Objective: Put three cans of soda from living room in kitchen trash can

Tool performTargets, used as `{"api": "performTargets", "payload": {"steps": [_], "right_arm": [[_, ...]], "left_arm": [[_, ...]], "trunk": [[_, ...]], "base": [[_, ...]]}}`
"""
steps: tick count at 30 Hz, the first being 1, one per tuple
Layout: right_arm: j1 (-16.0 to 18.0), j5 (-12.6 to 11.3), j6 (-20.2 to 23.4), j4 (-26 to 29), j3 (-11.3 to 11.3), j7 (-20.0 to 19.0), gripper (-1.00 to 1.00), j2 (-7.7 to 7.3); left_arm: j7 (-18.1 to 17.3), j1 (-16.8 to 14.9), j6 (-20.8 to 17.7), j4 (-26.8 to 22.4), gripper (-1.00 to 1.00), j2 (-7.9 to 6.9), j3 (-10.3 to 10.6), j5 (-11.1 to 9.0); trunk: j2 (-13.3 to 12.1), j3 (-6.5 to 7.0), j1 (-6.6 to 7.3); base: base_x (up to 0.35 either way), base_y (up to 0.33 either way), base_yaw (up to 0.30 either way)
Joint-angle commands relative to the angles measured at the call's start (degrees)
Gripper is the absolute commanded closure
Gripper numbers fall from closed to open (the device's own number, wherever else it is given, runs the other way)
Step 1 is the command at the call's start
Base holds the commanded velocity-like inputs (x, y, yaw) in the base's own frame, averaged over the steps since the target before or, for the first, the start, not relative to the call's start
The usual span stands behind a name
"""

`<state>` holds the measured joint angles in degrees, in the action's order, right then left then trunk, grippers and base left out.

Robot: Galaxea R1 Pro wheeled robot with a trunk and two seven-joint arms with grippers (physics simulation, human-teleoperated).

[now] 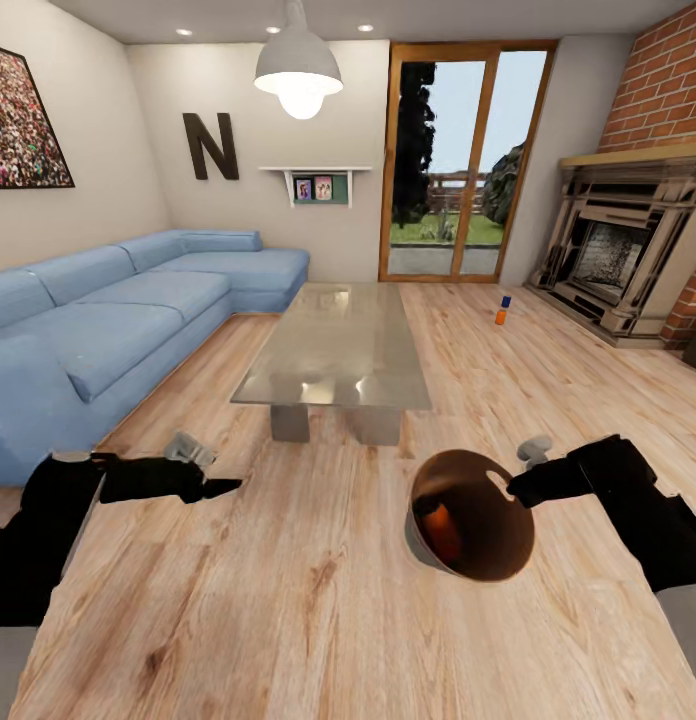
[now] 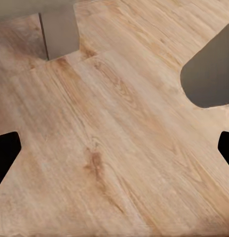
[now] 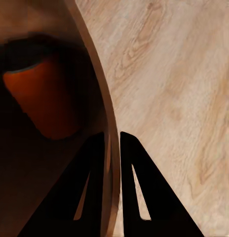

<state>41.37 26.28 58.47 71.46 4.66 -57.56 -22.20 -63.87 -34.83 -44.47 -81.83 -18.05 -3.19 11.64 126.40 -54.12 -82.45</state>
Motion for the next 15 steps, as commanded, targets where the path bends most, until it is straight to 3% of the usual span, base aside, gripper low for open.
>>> {"api": "performTargets", "payload": {"steps": [1,4,6,8,10,11,15], "right_arm": [[-0.16,-3.25,0.99,0.04,-2.79,-0.53,1.0,-0.33],[-1.36,-3.19,-3.98,0.02,-9.12,-0.48,1.0,-0.75],[-3.86,-3.19,-7.03,-0.11,-12.28,-0.39,1.0,-0.79],[-8.72,-3.23,-12.46,-0.27,-17.01,-0.26,1.0,-0.59],[-10.24,-3.26,-14.71,-0.41,-18.66,-0.1,1.0,-0.45],[-12.15,-3.39,-17.96,-0.74,-20.22,0.43,1.0,-0.31],[-15.79,-3.8,-24.97,-3.79,-21.53,2.39,1.0,-0.16]], "left_arm": [[2.25,2.6,2.92,0.01,-1.0,0.41,-0.16,-0.03],[9.7,8.68,9.3,-0.39,-1.0,2.51,-0.39,-0.18],[13.74,11.75,13.04,-0.35,-1.0,4.02,-0.62,-0.25],[17.28,16.52,20.65,0.73,-1.0,5.64,-1.96,-0.71],[18.19,18.47,23.52,1.38,-1.0,6.2,-2.98,-1.25],[19.77,20.63,27.4,2.12,-1.0,6.91,-4.56,-1.79],[23.68,22.83,32.87,4.07,-1.0,7.76,-5.92,-2.13]], "trunk": [[0.0,0.0,0.0],[0.0,0.0,0.0],[0.0,0.0,0.0],[0.0,0.0,0.0],[0.0,0.0,0.0],[0.0,0.0,0.0],[0.0,0.0,0.0]], "base": [[0.0,0.0,0.0],[0.0,0.0,0.0],[0.0,0.0,0.0],[0.0,0.0,0.0],[0.0,0.0,0.0],[0.0,0.0,0.0],[0.0,0.0,0.0]]}}
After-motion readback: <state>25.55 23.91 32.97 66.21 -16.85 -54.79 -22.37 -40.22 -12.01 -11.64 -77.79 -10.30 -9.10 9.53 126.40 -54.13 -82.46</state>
